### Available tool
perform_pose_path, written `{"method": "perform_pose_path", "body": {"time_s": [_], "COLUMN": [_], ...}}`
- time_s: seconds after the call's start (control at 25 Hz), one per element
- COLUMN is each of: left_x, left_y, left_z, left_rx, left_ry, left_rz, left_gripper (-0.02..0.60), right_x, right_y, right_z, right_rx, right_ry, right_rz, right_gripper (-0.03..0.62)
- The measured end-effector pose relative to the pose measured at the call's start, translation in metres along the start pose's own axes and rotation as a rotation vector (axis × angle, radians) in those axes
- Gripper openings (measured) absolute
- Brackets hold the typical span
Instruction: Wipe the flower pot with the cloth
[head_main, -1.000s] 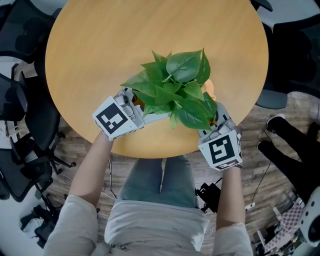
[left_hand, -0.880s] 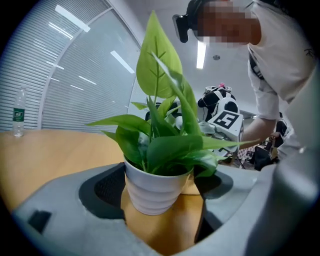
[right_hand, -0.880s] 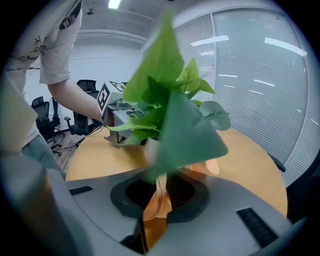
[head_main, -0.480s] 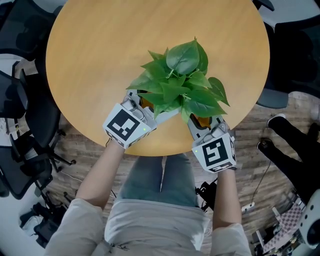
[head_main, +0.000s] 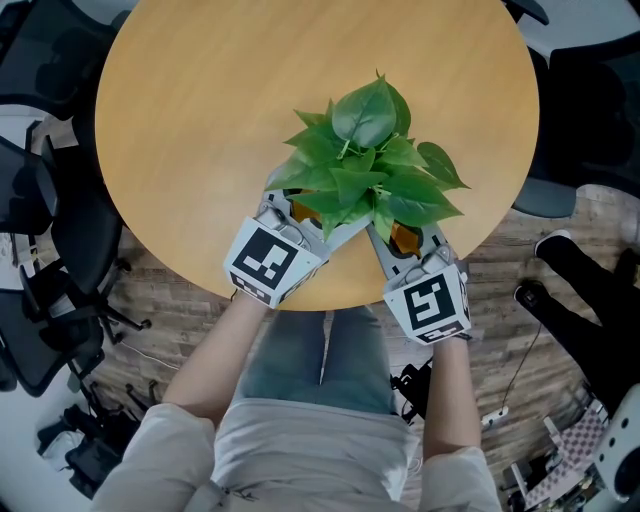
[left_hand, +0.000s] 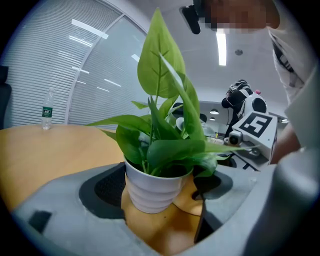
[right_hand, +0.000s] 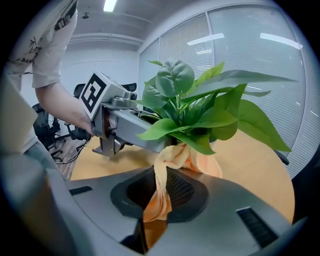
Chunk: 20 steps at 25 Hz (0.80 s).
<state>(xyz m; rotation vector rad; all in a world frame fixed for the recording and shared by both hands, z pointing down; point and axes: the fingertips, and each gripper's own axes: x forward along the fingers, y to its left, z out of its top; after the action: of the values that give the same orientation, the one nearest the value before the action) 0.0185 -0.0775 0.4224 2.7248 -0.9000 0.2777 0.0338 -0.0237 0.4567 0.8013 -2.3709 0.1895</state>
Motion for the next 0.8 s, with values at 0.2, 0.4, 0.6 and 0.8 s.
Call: {"method": "perform_pose_path", "body": {"time_s": [0.2, 0.4, 0.6, 0.8], "left_x": [0.0, 0.0016, 0.0018, 0.0017], "left_y": [0.0002, 0.0012, 0.0013, 0.0009], "left_z": [0.0009, 0.001, 0.0002, 0.0002], "left_rx": [-0.014, -0.023, -0.026, -0.026], "left_ry": [-0.012, -0.021, -0.025, -0.03], "left_rz": [0.039, 0.067, 0.086, 0.091], "left_gripper": [0.436, 0.436, 0.436, 0.436], "right_x": [-0.0001, 0.0005, 0.001, 0.001], "right_y": [-0.0002, -0.0025, -0.0019, -0.0019], "right_z": [0.001, 0.0009, 0.0015, 0.0012], "right_rx": [0.007, 0.019, 0.031, 0.048], "right_ry": [-0.002, -0.011, -0.007, -0.015], "right_rz": [-0.006, -0.006, -0.004, -0.009], "right_gripper": [0.044, 0.044, 0.044, 0.044]}}
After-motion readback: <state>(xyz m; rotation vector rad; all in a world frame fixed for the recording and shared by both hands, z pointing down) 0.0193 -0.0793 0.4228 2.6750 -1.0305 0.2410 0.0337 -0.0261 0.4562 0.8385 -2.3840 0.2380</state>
